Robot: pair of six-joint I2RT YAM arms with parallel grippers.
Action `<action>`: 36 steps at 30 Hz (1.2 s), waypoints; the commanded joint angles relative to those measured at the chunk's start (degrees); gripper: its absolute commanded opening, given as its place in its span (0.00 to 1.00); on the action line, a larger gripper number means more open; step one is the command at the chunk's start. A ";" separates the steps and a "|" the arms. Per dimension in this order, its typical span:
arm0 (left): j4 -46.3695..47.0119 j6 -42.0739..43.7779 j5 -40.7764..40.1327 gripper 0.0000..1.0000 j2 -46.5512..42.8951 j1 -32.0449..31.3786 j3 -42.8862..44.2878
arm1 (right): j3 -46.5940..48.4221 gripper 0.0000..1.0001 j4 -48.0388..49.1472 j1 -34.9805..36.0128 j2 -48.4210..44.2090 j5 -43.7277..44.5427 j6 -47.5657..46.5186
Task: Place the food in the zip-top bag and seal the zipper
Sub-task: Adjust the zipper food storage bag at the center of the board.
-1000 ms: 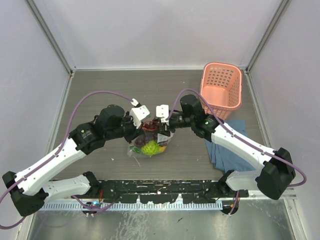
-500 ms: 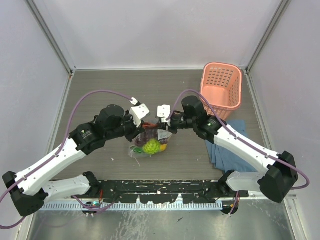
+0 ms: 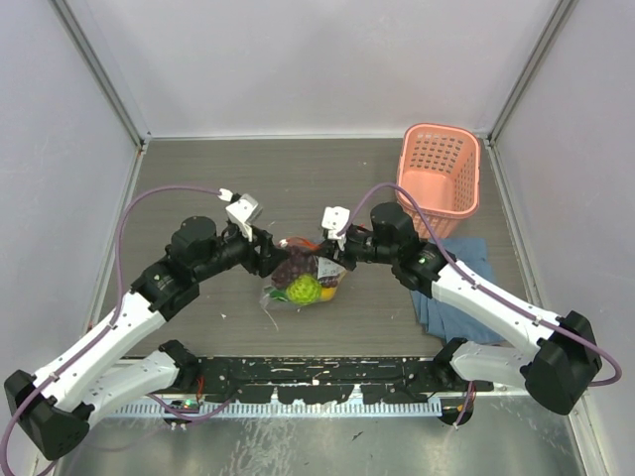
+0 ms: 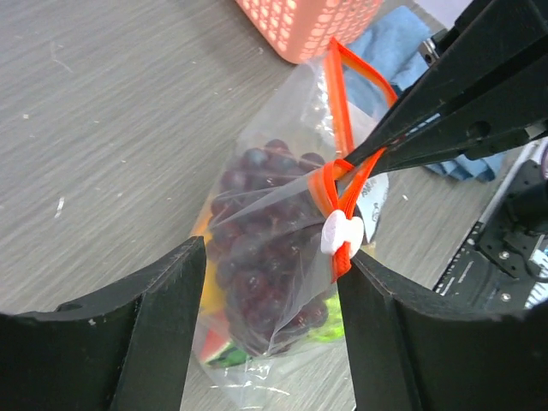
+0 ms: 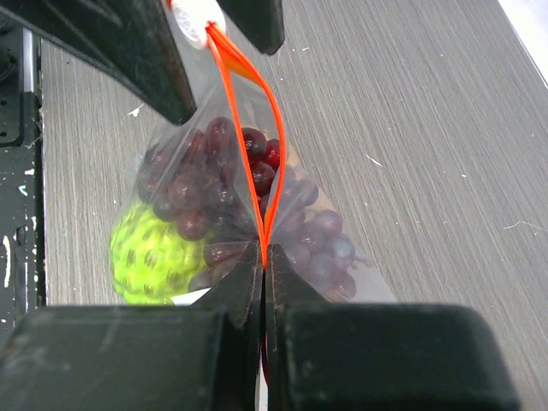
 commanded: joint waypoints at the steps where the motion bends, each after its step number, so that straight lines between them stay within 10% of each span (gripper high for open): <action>1: 13.52 -5.68 6.57 0.64 -1.71 1.12 -3.46 | 0.02 0.01 7.72 -0.19 -2.03 0.97 3.42; 13: 26.25 -7.30 14.97 0.51 -0.61 5.12 -10.95 | -0.62 0.01 9.58 -0.19 -2.48 0.35 5.37; 27: 27.78 -3.74 15.98 0.00 -1.87 5.67 -14.14 | -1.02 0.01 11.51 -0.19 -3.31 0.04 7.27; 36: 22.00 1.07 17.13 0.00 -4.89 5.68 -12.13 | 5.01 0.18 4.71 -0.21 -1.47 -7.75 1.78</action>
